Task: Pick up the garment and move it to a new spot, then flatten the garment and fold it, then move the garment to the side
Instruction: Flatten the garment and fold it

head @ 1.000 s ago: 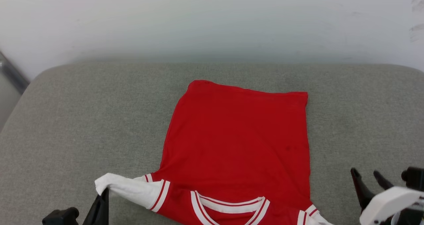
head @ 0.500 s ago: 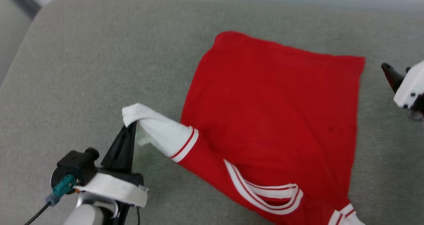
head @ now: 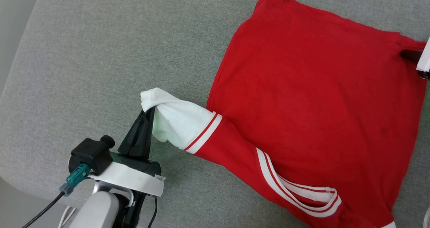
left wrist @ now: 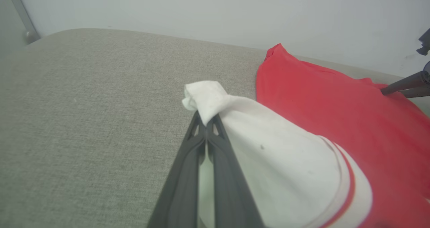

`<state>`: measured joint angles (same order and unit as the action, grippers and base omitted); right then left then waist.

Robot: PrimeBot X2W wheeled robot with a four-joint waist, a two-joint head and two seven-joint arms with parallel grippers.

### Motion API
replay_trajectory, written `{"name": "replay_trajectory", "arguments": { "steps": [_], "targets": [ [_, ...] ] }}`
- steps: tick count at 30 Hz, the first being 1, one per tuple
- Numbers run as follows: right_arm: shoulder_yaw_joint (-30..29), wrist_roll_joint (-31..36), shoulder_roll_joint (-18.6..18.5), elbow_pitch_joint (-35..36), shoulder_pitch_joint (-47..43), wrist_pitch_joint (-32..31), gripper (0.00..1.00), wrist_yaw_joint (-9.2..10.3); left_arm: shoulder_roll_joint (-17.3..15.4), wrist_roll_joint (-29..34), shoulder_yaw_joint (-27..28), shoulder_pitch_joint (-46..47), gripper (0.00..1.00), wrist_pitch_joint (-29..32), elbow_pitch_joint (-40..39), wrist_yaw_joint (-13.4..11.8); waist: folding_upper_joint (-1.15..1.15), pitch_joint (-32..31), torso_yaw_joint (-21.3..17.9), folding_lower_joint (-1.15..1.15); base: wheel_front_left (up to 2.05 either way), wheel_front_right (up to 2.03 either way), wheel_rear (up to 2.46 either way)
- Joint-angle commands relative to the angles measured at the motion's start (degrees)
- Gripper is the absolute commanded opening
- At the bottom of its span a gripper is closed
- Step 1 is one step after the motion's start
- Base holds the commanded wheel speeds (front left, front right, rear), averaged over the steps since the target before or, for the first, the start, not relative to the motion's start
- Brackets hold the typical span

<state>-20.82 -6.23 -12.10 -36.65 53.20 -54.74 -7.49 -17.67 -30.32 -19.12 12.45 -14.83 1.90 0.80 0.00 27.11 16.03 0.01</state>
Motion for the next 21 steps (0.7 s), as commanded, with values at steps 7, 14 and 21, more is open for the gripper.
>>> {"name": "replay_trajectory", "arguments": {
  "steps": [7,14,21],
  "targets": [
    [2.8,0.5,0.8,-0.8,-2.8,1.6,0.0,0.01,0.6,0.8,0.8,-0.7,0.0,-0.4,1.9,0.4,0.0,-4.5,-0.8,-0.01,0.0,0.0,0.0],
    [9.5,-2.2,-4.8,4.3,-7.4,2.8,0.0,0.02,-0.2,0.3,1.7,-4.5,0.0,-0.2,3.8,-0.8,0.0,-13.2,-3.8,-0.01,0.0,0.0,0.0],
    [13.9,-8.1,-10.7,15.3,-21.4,-0.3,0.0,0.02,-1.6,-0.3,3.1,-9.2,0.0,0.1,3.8,-3.0,0.0,-21.4,-8.4,-0.01,0.0,0.0,0.0]
  ]
}}
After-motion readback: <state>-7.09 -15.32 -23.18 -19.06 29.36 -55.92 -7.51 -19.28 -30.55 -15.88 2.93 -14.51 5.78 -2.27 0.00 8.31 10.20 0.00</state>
